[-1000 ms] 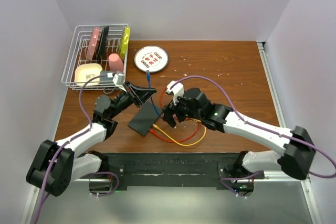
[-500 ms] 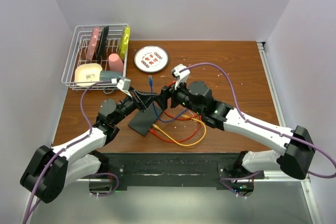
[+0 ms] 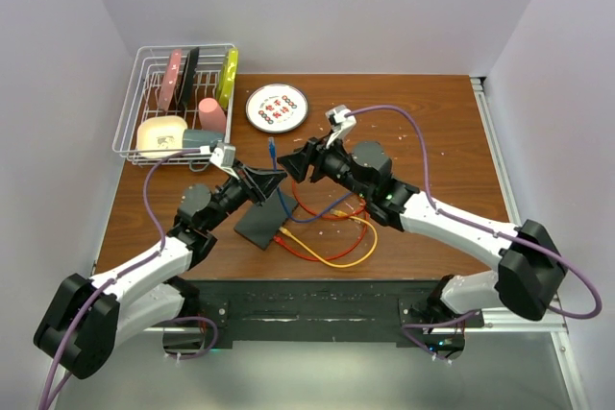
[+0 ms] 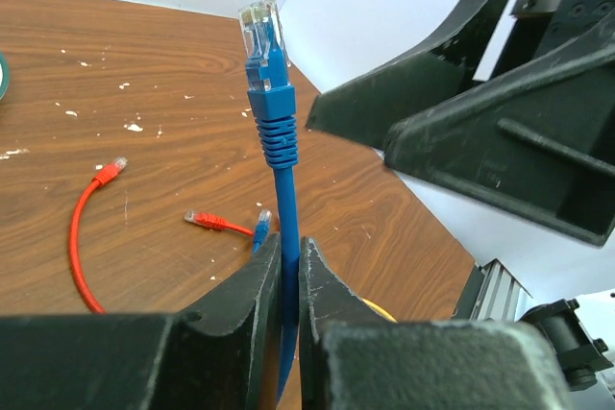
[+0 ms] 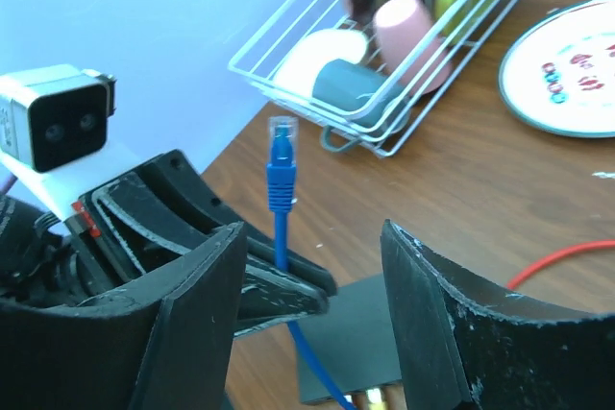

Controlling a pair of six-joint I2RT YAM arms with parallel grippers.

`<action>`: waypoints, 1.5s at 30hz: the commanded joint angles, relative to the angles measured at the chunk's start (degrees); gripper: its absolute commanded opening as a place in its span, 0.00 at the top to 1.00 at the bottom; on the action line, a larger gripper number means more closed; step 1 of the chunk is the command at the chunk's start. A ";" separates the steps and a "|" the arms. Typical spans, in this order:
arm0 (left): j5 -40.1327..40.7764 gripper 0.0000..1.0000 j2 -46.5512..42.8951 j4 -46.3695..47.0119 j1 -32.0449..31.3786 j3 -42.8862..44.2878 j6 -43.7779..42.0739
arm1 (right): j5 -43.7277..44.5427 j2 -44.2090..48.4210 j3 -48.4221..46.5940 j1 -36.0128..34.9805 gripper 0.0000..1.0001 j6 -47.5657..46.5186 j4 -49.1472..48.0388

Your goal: Insert the plug into the switch port

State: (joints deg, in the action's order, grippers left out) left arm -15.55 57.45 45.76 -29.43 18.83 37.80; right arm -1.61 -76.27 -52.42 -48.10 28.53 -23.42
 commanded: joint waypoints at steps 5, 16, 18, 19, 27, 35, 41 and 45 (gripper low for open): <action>0.87 1.00 0.12 1.79 -0.36 -0.11 -2.12 | -3.84 -3.88 -2.86 -0.16 0.45 3.37 -5.67; 0.52 1.00 0.03 1.44 -0.36 -0.20 -1.94 | -5.69 -6.78 -4.09 -0.07 0.54 5.92 -8.57; 0.43 1.00 -0.06 1.35 -0.36 -0.20 -2.03 | -6.21 -7.49 -4.79 0.02 0.56 6.18 -8.40; 0.43 1.00 0.03 1.44 -0.36 -0.11 -2.03 | -6.22 -7.58 -4.97 0.02 0.56 6.36 -8.40; -0.27 1.00 0.64 1.88 -0.36 -0.20 -2.12 | -5.25 -8.98 -6.64 0.02 0.77 7.15 -7.87; 0.08 1.00 0.56 1.88 -0.36 -0.81 -2.56 | -4.55 -9.51 -7.34 0.02 1.00 6.63 -5.94; 2.53 0.46 -2.16 -2.84 -0.28 -0.55 -4.66 | -3.15 -6.62 -6.82 0.11 1.00 -1.89 1.24; 3.51 0.30 -4.89 -6.20 -0.28 -0.20 -6.33 | -0.60 -1.97 -5.24 0.11 1.00 -10.32 6.97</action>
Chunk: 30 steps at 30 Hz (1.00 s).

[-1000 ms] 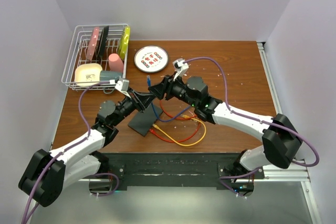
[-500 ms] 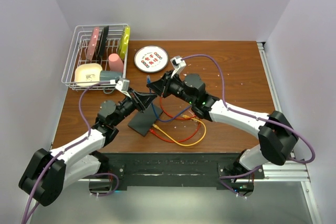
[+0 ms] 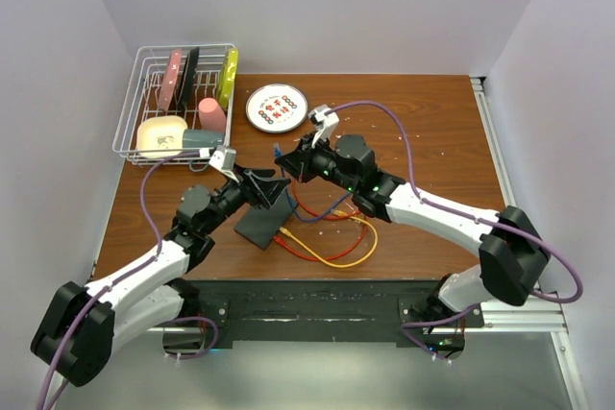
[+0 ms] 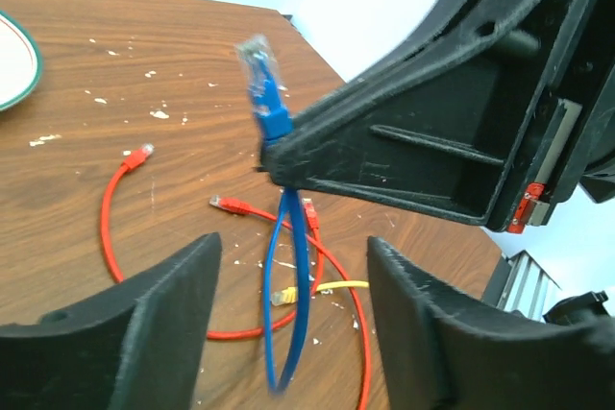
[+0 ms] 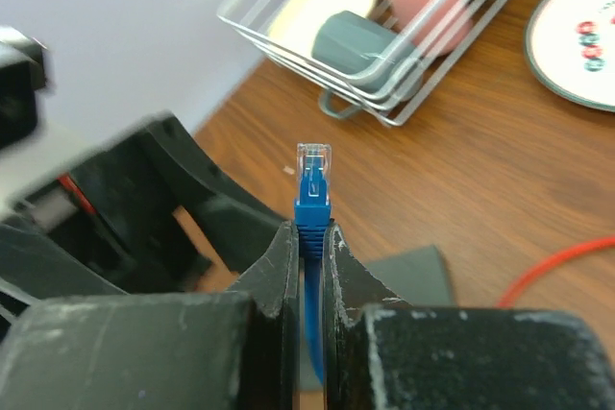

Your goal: Insert the plug into the switch port

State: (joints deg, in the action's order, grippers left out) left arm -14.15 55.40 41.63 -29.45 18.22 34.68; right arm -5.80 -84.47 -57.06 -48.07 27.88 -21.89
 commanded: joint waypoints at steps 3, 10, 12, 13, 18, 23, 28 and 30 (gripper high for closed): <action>3.07 0.28 -5.99 -4.09 -0.25 0.15 -3.83 | 5.71 9.57 0.63 0.09 1.00 -15.02 10.36; 5.63 0.27 -9.69 -5.59 0.01 -0.46 -3.21 | 3.79 17.21 4.05 0.09 1.00 -24.27 19.42; 5.54 0.27 -9.61 -5.86 0.36 -0.20 -3.12 | 3.26 18.80 6.16 0.09 1.00 -25.50 20.39; 5.45 0.27 -9.61 -5.86 0.45 -0.11 -2.95 | 3.86 20.03 6.69 0.00 1.00 -25.51 21.61; 3.70 0.28 -8.21 -5.06 1.24 0.41 -2.60 | 5.71 21.88 8.10 -2.72 1.00 -25.33 25.05; 0.54 0.31 -6.36 -3.48 2.38 0.85 -1.72 | 8.52 20.93 9.86 -5.01 1.00 -25.42 25.93; -0.08 0.31 -5.39 -5.93 4.22 1.12 -2.15 | 8.70 18.03 9.95 -5.36 1.00 -24.80 26.28; -0.43 0.31 -4.86 -7.17 6.50 1.12 -1.98 | 9.05 14.88 9.34 -5.36 1.00 -24.19 26.98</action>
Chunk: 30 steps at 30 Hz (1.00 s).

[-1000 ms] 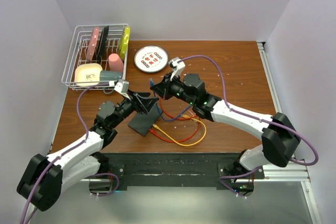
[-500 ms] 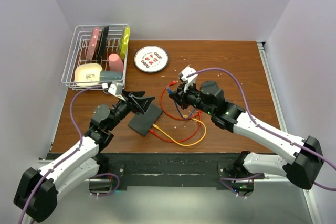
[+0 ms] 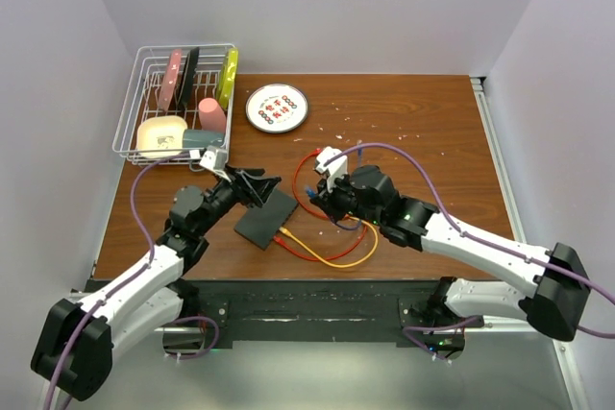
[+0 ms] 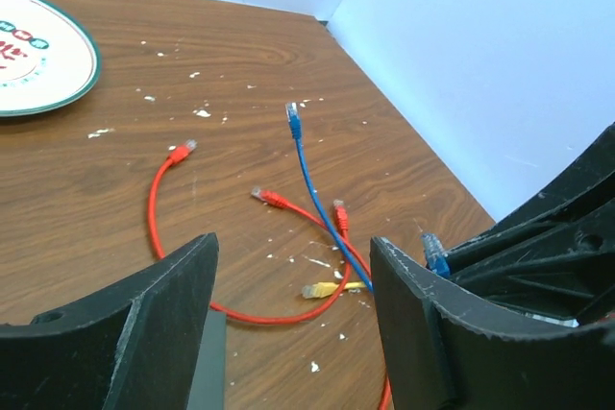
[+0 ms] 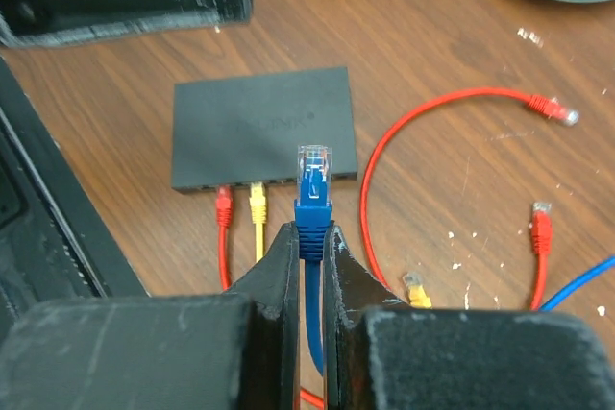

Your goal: Insert the plug into the switch port

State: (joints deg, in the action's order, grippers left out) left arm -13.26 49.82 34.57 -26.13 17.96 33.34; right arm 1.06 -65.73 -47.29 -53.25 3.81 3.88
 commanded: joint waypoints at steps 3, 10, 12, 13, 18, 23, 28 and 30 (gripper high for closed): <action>-6.24 0.30 3.77 -1.87 8.70 1.38 -0.03 | 1.84 -7.73 -1.93 -0.18 1.00 1.02 2.36; -7.75 0.27 14.68 -9.51 12.94 4.28 -0.74 | 1.84 -18.53 -4.74 -0.80 1.00 3.48 3.24; -7.04 0.27 18.27 -9.87 13.64 4.54 -0.56 | 1.66 -20.04 -5.44 -1.06 1.00 3.92 3.59; -7.13 0.27 19.60 -10.22 13.82 4.98 -0.65 | 1.66 -20.92 -5.88 -1.06 1.00 4.18 3.68; -7.93 0.29 27.43 -7.94 14.97 4.64 -0.39 | 1.05 -24.87 -6.94 -2.38 1.00 4.80 3.59; -9.42 0.31 31.64 -5.04 15.14 4.19 -0.91 | 0.43 -27.51 -7.82 -2.99 1.00 5.15 3.76; -10.56 0.34 32.97 -4.33 15.23 3.76 -1.09 | 0.52 -30.50 -9.49 -3.26 1.00 4.54 5.87; -10.48 0.34 33.23 -4.33 15.23 3.40 -1.09 | 0.52 -31.29 -10.28 -3.35 1.00 4.54 6.31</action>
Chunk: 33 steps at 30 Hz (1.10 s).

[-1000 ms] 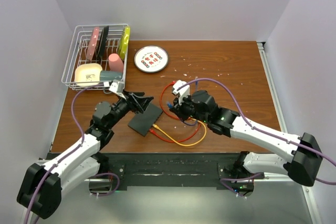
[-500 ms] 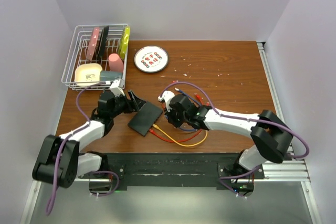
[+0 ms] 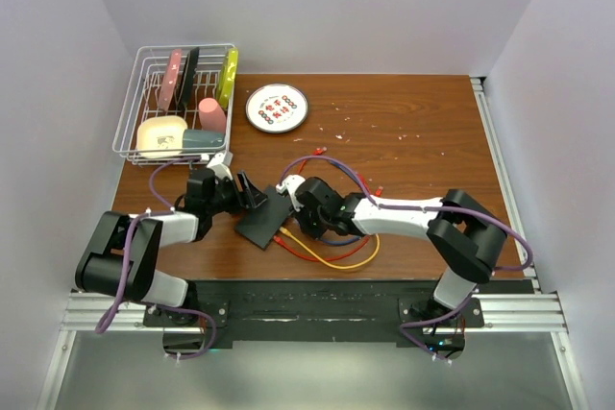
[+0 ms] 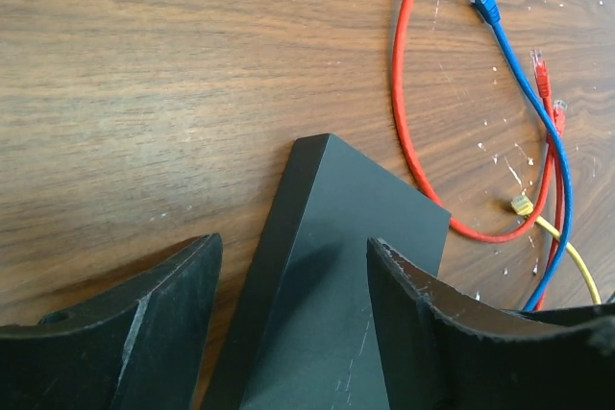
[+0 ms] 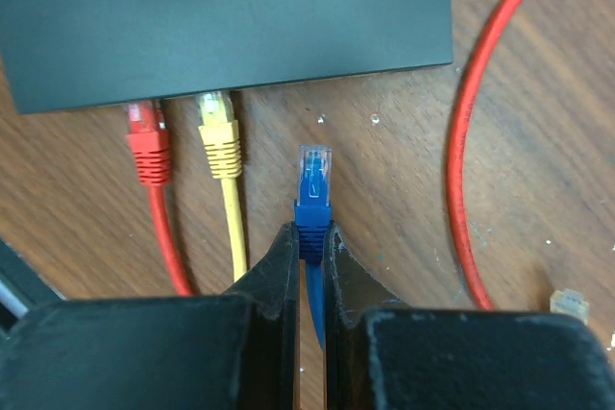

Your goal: Insert the plug into the switch port

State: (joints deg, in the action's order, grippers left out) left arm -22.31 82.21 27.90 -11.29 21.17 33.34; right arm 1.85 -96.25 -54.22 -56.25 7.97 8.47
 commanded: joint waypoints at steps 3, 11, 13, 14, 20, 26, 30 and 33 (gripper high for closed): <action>-1.95 0.35 1.54 2.25 0.39 0.01 -1.35 | -0.26 -2.36 -4.05 -0.35 1.00 0.56 2.25; -2.83 0.39 1.90 2.77 0.39 -0.69 -1.18 | 0.53 -4.47 -4.58 -1.05 1.00 1.09 2.08; -3.01 0.41 2.25 2.86 0.39 -0.87 -1.26 | 0.70 -4.65 -4.84 -1.06 1.00 1.17 2.16; -3.09 0.41 2.33 2.95 0.39 -0.87 -1.18 | 0.79 -4.83 -5.02 -1.14 1.00 1.17 2.34; -3.62 0.43 2.78 3.21 0.39 -1.13 -1.17 | 1.58 -4.83 -5.55 -1.50 1.00 1.17 2.25; -3.80 0.45 2.86 3.48 0.39 -1.22 -1.00 | 1.67 -5.79 -6.16 -1.58 1.00 1.26 1.64; -4.06 0.46 2.95 3.56 0.39 -1.30 -1.00 | 1.41 -6.50 -6.87 -1.67 1.00 1.35 1.38; -4.15 0.46 3.30 3.65 0.39 -1.22 -1.00 | 1.84 -6.93 -7.22 -1.67 1.00 1.26 1.37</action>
State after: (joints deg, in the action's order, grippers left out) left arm -25.39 84.58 30.72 -11.27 20.71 33.32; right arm 2.37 -102.59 -59.33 -57.49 8.58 9.85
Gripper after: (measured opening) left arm 0.543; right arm 0.057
